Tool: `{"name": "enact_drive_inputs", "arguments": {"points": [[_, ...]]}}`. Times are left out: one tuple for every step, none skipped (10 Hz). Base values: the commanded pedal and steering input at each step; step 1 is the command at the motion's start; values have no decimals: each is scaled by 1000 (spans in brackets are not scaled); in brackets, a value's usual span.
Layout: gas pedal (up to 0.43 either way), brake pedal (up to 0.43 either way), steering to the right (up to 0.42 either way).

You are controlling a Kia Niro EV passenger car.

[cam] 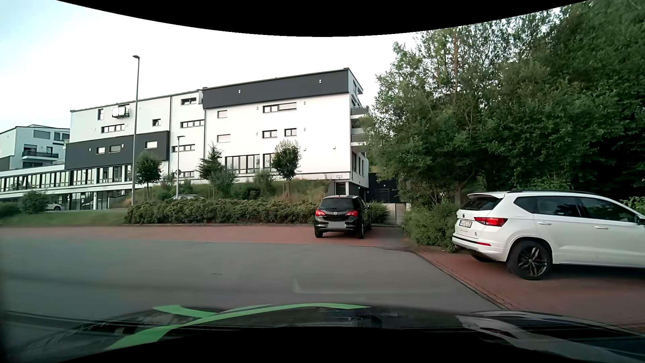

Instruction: Follow the waypoints while adhering to traffic rules and regulations

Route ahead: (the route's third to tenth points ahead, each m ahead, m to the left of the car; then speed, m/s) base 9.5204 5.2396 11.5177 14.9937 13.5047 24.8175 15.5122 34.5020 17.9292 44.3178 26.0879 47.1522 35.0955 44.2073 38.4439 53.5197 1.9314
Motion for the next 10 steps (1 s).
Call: {"name": "enact_drive_inputs", "arguments": {"points": [[39, 0, 10], [28, 0, 10], [28, 0, 7], [28, 0, 2], [28, 0, -1], [20, 0, -6], [20, 0, -14], [20, 0, -25], [20, 0, -41], [20, 0, -60]]}}
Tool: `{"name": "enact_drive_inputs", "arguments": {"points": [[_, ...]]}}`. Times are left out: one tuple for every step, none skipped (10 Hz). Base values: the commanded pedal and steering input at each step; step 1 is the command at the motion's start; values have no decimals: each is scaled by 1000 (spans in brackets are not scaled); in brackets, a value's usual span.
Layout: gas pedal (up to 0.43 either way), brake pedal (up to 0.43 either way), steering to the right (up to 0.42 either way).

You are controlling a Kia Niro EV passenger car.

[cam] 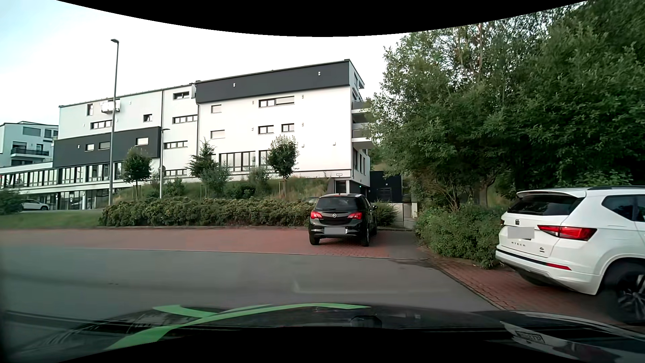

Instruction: Follow the waypoints while adhering to traffic rules and regulations

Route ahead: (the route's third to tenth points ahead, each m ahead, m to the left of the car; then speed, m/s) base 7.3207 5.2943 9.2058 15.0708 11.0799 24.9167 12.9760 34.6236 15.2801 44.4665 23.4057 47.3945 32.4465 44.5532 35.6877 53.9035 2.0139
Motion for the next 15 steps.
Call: {"name": "enact_drive_inputs", "arguments": {"points": [[20, 0, -94], [20, 0, -134], [20, 0, -172], [28, 0, -209], [28, 0, -249], [28, 0, -282], [28, 0, -306], [28, 0, -341], [39, 0, -368], [47, 0, -389], [59, 0, -418], [59, 0, -443], [59, 0, -476], [59, 0, -516], [47, 0, -548]]}}
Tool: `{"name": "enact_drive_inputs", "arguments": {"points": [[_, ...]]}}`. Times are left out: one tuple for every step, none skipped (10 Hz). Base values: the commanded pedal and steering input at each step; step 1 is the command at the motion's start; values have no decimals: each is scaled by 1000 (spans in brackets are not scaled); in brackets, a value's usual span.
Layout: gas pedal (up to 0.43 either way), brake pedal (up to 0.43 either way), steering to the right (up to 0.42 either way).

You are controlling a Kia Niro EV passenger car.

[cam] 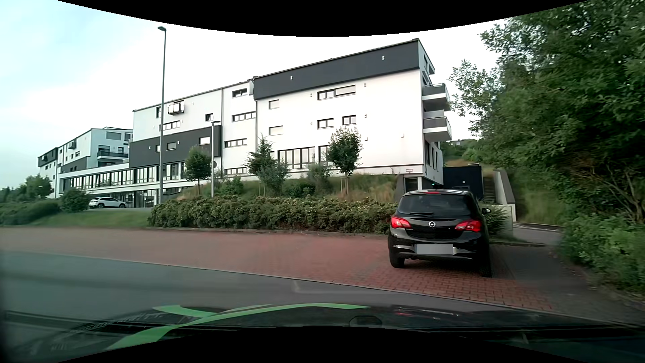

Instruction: Follow the waypoints while adhering to traffic rules and regulations

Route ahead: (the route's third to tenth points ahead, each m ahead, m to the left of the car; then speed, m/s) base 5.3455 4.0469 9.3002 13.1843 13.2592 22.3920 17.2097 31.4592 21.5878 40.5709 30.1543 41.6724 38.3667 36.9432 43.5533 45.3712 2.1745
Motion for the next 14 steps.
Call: {"name": "enact_drive_inputs", "arguments": {"points": [[47, 0, -584], [39, 0, -619], [39, 0, -651], [39, 0, -680], [39, 0, -700], [28, 0, -700], [28, 0, -687], [28, 0, -670], [20, 0, -661], [20, 0, -651], [20, 0, -641], [20, 0, -634], [8, 0, -629], [0, 0, -624]]}}
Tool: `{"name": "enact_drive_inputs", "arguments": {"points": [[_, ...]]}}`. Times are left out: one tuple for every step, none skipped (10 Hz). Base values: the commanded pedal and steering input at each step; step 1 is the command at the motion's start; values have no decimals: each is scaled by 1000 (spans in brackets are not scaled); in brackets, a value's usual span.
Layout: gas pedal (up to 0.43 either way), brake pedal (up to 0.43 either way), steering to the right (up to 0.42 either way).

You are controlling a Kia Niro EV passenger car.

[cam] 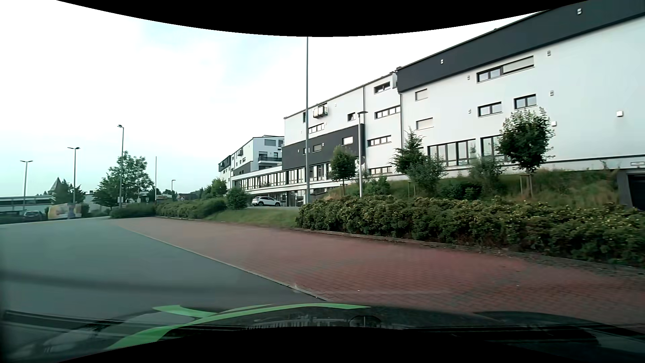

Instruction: Follow the waypoints while adhering to traffic rules and regulations

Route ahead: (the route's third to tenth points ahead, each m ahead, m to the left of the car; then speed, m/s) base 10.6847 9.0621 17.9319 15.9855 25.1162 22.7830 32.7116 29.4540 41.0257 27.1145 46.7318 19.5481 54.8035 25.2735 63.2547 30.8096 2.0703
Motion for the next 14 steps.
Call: {"name": "enact_drive_inputs", "arguments": {"points": [[0, 0, -621], [0, 0, -621], [0, 0, -621], [0, 0, -620], [0, 0, -621], [0, 0, -621], [0, 0, -621], [0, 0, -622], [0, 0, -623], [0, 0, -623], [0, 0, -623], [0, 0, -622], [0, 0, -620], [0, 0, -612]]}}
